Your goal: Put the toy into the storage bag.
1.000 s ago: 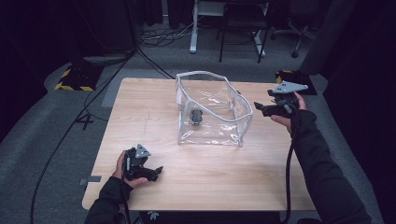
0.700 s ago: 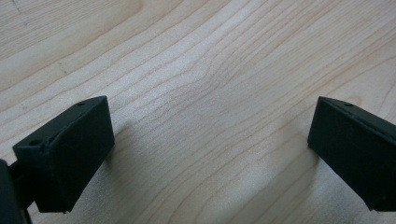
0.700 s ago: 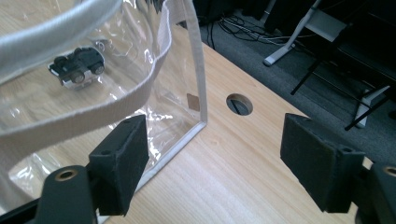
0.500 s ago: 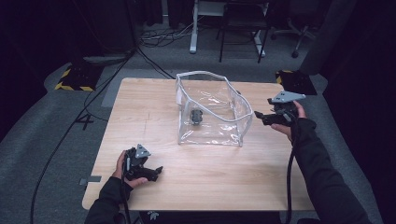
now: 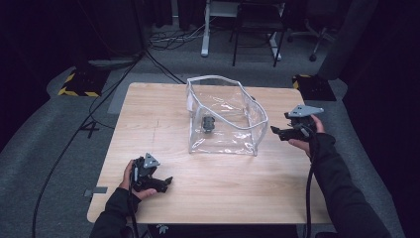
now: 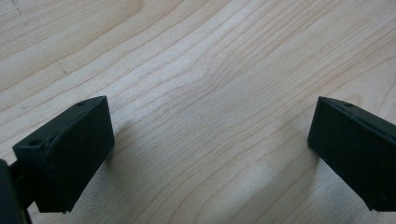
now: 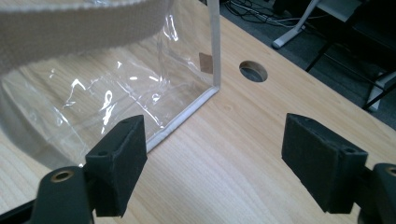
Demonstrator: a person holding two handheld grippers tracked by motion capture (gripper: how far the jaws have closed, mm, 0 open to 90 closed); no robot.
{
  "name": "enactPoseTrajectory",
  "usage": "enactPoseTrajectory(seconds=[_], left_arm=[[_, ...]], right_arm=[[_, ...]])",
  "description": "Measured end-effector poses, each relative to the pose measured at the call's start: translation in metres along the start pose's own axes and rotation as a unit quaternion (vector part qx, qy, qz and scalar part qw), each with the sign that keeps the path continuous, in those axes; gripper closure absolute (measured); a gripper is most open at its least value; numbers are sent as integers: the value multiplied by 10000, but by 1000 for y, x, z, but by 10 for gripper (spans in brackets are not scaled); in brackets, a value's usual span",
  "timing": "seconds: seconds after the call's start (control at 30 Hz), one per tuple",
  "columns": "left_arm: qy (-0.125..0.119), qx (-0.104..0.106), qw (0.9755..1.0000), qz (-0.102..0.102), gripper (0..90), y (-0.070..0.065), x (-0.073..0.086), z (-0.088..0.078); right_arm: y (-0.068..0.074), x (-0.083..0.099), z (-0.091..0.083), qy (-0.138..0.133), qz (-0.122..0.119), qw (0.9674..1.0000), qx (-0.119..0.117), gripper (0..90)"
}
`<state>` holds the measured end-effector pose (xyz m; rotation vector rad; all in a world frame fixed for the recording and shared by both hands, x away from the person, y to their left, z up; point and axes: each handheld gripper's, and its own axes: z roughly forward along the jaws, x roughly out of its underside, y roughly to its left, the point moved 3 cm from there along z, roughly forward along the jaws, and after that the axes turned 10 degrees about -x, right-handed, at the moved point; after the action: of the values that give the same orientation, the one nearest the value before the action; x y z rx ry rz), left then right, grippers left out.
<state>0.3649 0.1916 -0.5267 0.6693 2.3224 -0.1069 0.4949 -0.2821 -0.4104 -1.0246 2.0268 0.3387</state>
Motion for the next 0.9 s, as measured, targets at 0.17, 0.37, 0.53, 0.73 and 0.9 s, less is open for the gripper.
enactPoseTrajectory(seconds=[0.17, 0.37, 0.53, 0.73, 0.9], left_arm=[[-1, 0, 10000, 0, 6, 0, 0, 0], [-3, -4, 10000, -1, 6, 0, 0, 0], [0, 1, 10000, 0, 6, 0, 0, 0], [-2, 0, 10000, -2, 6, 0, 0, 0], [-3, 1, 10000, -1, 6, 0, 0, 0]], right_arm=[[1, 8, 1, 83, -19, 10000, 18, 227], [5, 17, 3, 200, 23, 9998, 31, 226], [8, 24, 6, 279, -60, 9996, -17, 225], [12, 32, 8, 328, -16, 9994, -98, 225], [15, 40, 9, 404, 6, 9991, -144, 223]])
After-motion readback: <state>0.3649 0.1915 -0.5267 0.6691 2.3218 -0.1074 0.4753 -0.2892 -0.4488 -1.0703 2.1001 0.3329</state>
